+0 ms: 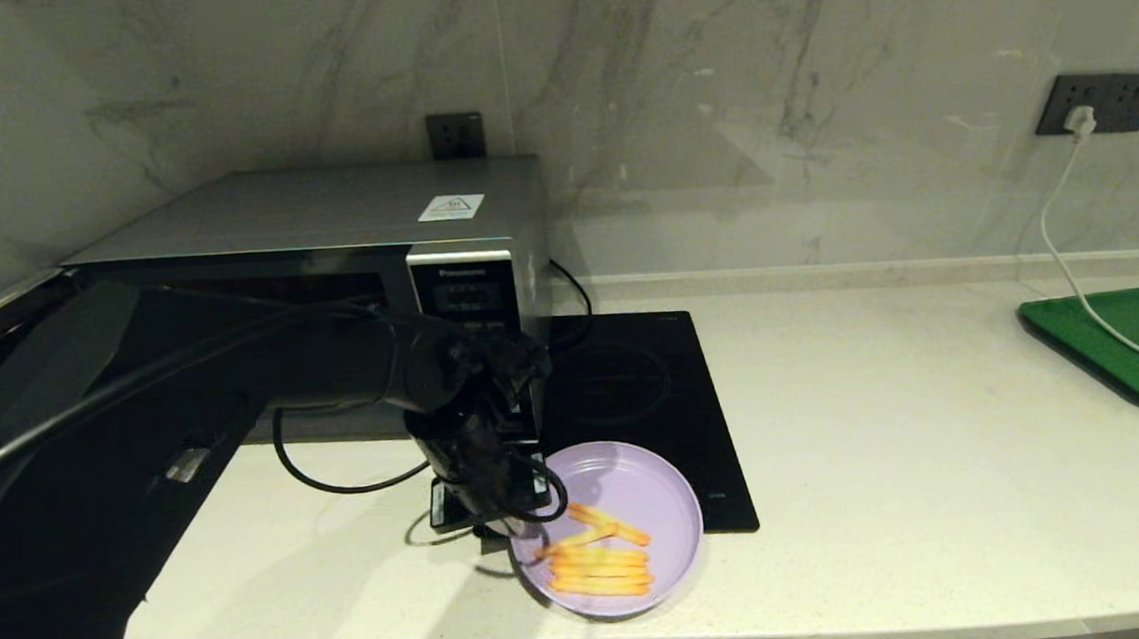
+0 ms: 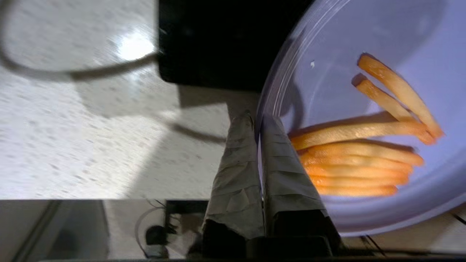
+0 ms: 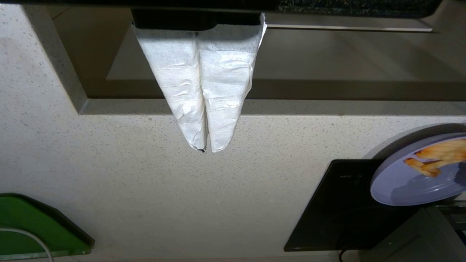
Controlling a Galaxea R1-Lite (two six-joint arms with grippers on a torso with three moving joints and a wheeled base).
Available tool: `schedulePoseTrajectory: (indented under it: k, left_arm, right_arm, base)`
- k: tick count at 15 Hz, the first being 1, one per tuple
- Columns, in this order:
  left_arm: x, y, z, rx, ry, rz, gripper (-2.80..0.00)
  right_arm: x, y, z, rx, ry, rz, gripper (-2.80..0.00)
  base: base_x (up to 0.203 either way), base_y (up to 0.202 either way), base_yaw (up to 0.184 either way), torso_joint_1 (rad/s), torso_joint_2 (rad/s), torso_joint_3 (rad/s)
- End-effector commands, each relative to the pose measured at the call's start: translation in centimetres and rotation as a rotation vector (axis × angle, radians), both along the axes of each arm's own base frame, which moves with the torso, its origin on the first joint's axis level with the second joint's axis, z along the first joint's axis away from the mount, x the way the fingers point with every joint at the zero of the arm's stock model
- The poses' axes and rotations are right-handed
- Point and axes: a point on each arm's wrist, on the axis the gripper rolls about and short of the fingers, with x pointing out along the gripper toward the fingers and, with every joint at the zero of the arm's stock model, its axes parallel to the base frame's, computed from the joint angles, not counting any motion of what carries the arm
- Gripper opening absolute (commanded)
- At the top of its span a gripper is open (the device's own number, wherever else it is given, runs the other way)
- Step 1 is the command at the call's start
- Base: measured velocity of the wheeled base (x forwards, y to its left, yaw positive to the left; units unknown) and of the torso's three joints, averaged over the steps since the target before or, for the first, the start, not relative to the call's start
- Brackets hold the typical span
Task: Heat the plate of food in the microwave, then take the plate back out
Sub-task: Put the plate in the microwave oven
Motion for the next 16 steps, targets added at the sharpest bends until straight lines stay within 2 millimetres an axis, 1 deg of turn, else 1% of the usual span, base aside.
schedulePoseTrajectory:
  k: [1, 4, 7, 12, 16]
  left_arm:
    - [-0.3, 0.4, 1.0, -0.05, 0.009, 0.007, -2.8]
    - [-0.3, 0.9, 1.5, -0.092, 0.022, 0.011, -2.8]
    - [-0.4, 1.8, 1.7, -0.104, 0.037, 0.024, -2.8]
    - [-1.6, 3.3, 2.8, -0.156, 0.066, 0.03, -2.8]
    - [-1.9, 5.3, 3.8, -0.191, 0.068, 0.064, -2.8]
  right_arm:
    - [0.0, 0.0, 0.0, 0.0, 0.0, 0.001, -2.8]
    - [0.0, 0.0, 0.0, 0.0, 0.0, 0.001, -2.8]
    - [0.0, 0.0, 0.0, 0.0, 0.0, 0.001, -2.8]
    - [0.0, 0.0, 0.0, 0.0, 0.0, 0.001, -2.8]
    - [0.0, 0.0, 0.0, 0.0, 0.0, 0.001, -2.8]
  base:
    - [0.0, 0.0, 0.0, 0.0, 0.0, 0.0]
    - [0.0, 0.0, 0.0, 0.0, 0.0, 0.0]
    - [0.0, 0.0, 0.0, 0.0, 0.0, 0.0]
    - [0.0, 0.0, 0.0, 0.0, 0.0, 0.0]
    - [0.0, 0.0, 0.0, 0.0, 0.0, 0.0]
